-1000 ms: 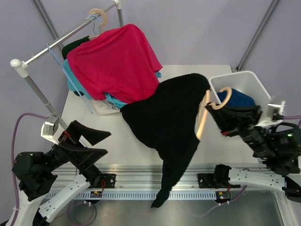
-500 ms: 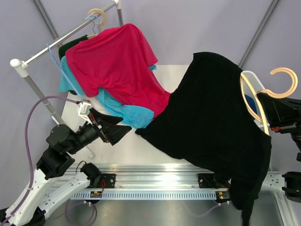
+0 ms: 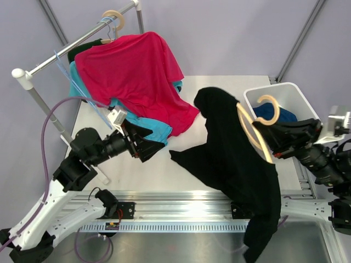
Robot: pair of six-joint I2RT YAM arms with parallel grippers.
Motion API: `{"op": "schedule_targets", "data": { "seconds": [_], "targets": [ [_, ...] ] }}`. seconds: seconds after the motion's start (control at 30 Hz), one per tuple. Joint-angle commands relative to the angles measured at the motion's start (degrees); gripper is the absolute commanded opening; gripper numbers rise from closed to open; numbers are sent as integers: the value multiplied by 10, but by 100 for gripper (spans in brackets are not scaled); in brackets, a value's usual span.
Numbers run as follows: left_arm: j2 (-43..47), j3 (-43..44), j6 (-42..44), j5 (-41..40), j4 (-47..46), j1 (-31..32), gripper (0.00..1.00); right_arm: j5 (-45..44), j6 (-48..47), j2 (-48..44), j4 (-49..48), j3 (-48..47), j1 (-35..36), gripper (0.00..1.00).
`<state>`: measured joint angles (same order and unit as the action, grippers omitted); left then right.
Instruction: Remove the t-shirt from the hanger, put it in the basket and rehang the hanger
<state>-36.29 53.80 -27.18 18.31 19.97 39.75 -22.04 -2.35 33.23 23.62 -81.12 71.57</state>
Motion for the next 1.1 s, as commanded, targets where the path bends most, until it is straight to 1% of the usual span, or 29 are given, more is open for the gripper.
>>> {"op": "schedule_targets", "data": {
  "seconds": [0.0, 0.03, 0.17, 0.23, 0.27, 0.3, 0.33, 0.37, 0.4, 0.47, 0.5, 0.6, 0.8, 1.0, 1.07],
  "targets": [
    [-34, 94, 86, 74, -32, 2, 99, 74, 38, -15, -28, 23, 0, 0],
    [-42, 129, 99, 82, -22, 2, 99, 102, 57, -20, -30, 31, 0, 0],
    [-90, 206, 173, 119, -14, 2, 99, 175, 103, -32, -46, 88, 0, 0],
    [-107, 243, 193, 160, -12, 2, 99, 201, 127, -37, -60, 107, -1, 0],
    [-129, 256, 208, 184, -5, 2, 99, 209, 132, -41, -74, 127, 0, 0],
    [-140, 279, 215, 237, 0, 2, 99, 218, 145, -43, -81, 143, -1, 0],
    [-151, 291, 220, 261, 7, 2, 99, 235, 149, -45, -86, 149, -1, 0],
    [-162, 297, 225, 284, 13, 2, 99, 243, 153, -46, -91, 155, 0, 0],
    [-181, 302, 224, 327, 14, 2, 99, 255, 159, -46, -102, 161, 0, 0],
    [-200, 311, 217, 363, 14, 2, 99, 260, 163, -45, -110, 174, -1, 0],
    [-220, 311, 216, 400, 14, 3, 99, 263, 165, -44, -117, 178, -1, 0],
    [-238, 294, 226, 454, 14, 11, 99, 267, 168, -41, -125, 186, -1, 0],
    [-259, 250, 259, 480, 15, 29, 99, 265, 166, -34, -139, 196, 0, 0],
    [-287, 258, 283, 488, 15, 60, 99, 263, 167, -29, -147, 204, -1, 0],
    [-295, 268, 287, 493, 15, 81, 96, 265, 169, -27, -153, 207, -1, 0]
  ]
}}
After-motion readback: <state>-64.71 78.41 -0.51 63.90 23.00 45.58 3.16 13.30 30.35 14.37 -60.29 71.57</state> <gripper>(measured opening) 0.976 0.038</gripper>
